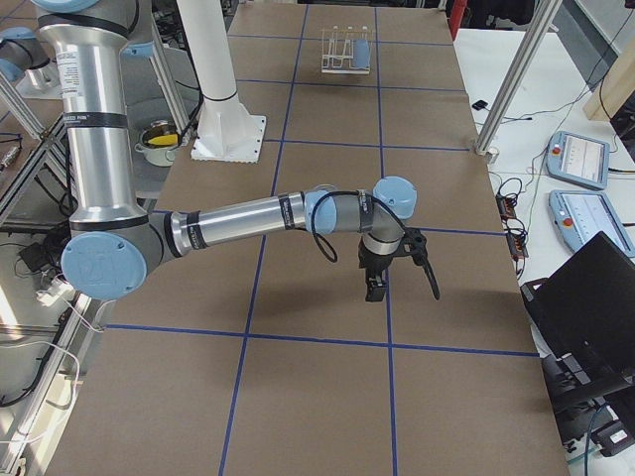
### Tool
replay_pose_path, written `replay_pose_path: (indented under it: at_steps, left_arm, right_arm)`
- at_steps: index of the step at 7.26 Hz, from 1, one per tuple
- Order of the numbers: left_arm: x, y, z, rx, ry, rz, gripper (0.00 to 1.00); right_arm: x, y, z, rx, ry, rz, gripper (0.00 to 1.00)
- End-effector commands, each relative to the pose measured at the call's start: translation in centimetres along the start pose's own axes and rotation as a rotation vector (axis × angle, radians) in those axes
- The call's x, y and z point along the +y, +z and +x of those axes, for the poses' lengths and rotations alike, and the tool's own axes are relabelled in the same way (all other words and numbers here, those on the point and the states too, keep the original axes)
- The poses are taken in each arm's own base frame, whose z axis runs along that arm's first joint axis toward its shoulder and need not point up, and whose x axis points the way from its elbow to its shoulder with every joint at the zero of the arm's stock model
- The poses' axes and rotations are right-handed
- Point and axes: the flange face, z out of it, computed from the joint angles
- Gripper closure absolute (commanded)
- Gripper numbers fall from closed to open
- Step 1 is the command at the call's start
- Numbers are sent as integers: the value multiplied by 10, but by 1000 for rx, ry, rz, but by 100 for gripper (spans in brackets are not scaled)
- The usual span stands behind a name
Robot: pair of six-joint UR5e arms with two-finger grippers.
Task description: Hang cup on cup holder
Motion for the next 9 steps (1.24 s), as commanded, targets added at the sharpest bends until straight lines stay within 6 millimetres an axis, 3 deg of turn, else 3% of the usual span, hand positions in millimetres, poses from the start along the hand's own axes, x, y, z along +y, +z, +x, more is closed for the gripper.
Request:
replay_pose_path:
  at_steps: [1, 3, 9]
  left_arm:
    - [12, -1, 2, 0, 5, 3, 1]
    - [28, -10, 12, -2, 20, 17, 1]
    - [29, -10, 15, 12, 26, 17, 1]
  right_arm:
    - [5, -8, 11, -2, 18, 16, 0]
    - [11, -5, 16, -9, 31, 11, 0]
    - [32, 4, 23, -31, 60, -7, 0]
